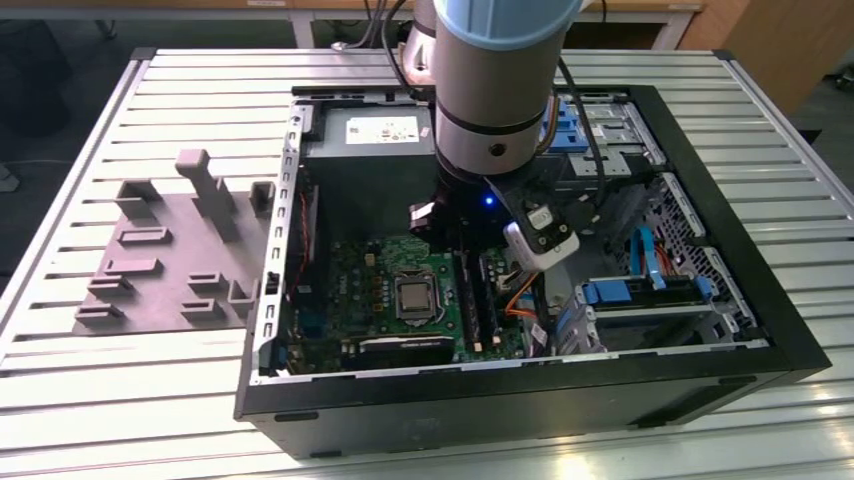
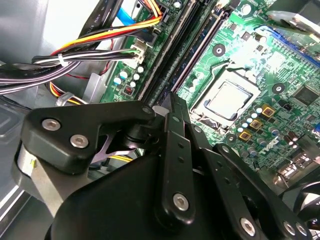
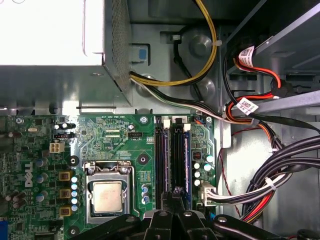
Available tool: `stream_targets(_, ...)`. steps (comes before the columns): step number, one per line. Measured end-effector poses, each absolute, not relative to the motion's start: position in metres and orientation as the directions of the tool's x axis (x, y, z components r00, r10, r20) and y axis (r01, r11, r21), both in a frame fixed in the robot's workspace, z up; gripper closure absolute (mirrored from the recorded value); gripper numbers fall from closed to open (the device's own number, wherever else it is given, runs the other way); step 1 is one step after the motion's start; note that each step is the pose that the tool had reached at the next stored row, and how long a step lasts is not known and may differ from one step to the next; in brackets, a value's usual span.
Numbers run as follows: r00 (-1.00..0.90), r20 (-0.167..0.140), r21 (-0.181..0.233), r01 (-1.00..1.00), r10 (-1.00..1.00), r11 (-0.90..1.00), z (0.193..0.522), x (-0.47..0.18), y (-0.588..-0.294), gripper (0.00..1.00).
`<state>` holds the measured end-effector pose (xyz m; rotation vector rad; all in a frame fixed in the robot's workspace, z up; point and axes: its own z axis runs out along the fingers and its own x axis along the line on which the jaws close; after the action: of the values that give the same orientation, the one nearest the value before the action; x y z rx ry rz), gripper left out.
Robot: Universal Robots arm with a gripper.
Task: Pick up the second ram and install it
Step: 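Insert the second ram into the second slot, then press down the second ram until it locks into place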
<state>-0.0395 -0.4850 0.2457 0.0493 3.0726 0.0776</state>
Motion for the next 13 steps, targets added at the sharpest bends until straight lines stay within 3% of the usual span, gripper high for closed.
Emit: stream_targets(13, -0.997, -0.067, 0.051, 0.03, 0.034, 0.998, 0.2459, -0.0396, -0.4843, 0.89)
